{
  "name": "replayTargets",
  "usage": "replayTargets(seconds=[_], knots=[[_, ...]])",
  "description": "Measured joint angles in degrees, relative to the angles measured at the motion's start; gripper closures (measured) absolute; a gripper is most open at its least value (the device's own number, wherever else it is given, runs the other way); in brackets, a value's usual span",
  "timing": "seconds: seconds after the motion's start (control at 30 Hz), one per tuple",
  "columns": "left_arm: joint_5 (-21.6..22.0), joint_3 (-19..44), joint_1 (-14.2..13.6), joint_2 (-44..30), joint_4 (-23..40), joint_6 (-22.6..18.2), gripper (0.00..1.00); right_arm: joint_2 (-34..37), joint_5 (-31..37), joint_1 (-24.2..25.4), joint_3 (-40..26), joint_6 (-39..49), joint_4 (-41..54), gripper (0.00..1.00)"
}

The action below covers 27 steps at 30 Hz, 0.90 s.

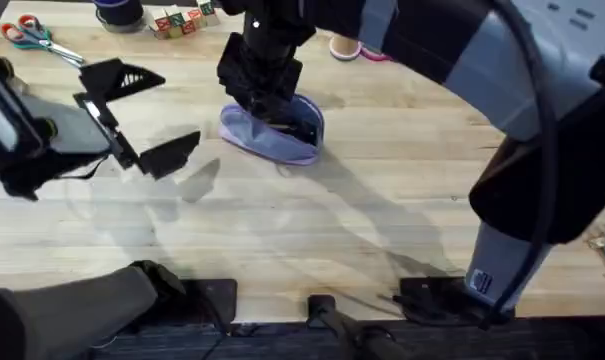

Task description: Unzip the bag, pick up the pens from the table one at a time and place them inside, then zip the bag closed.

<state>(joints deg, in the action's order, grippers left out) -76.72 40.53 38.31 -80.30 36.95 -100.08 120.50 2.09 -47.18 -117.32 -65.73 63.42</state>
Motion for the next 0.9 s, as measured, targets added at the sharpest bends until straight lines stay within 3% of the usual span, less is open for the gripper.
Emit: replayTargets(seconds=[0.13, 0.27, 0.4, 0.57, 0.9], knots=[[0.53, 0.0, -5.0, -0.01, -9.46, 10.05, 0.008, -0.01, 0.0, 0.0, 0.0, 0.0, 0.0, 0.968], [1.34, 0.0, -10.56, -1.42, -16.04, 16.97, 0.008, -0.01, 0.0, 0.0, 0.0, 0.04, -0.02, 0.969], [1.72, 0.0, -13.97, -5.22, -21.65, 22.73, 0.008, -0.01, 0.02, 0.0, 0.0, 0.13, 0.0, 0.969], [1.72, 0.0, -14.76, -10.92, -25.68, 26.92, 0.008, 0.01, -0.01, 0.0, 0.0, 0.22, 0.02, 0.969], [-0.63, 0.0, -15.79, -19.87, -28.85, 29.06, 0.008, 0.0, -0.01, 0.0, 0.0, 0.31, 0.04, 0.97]])
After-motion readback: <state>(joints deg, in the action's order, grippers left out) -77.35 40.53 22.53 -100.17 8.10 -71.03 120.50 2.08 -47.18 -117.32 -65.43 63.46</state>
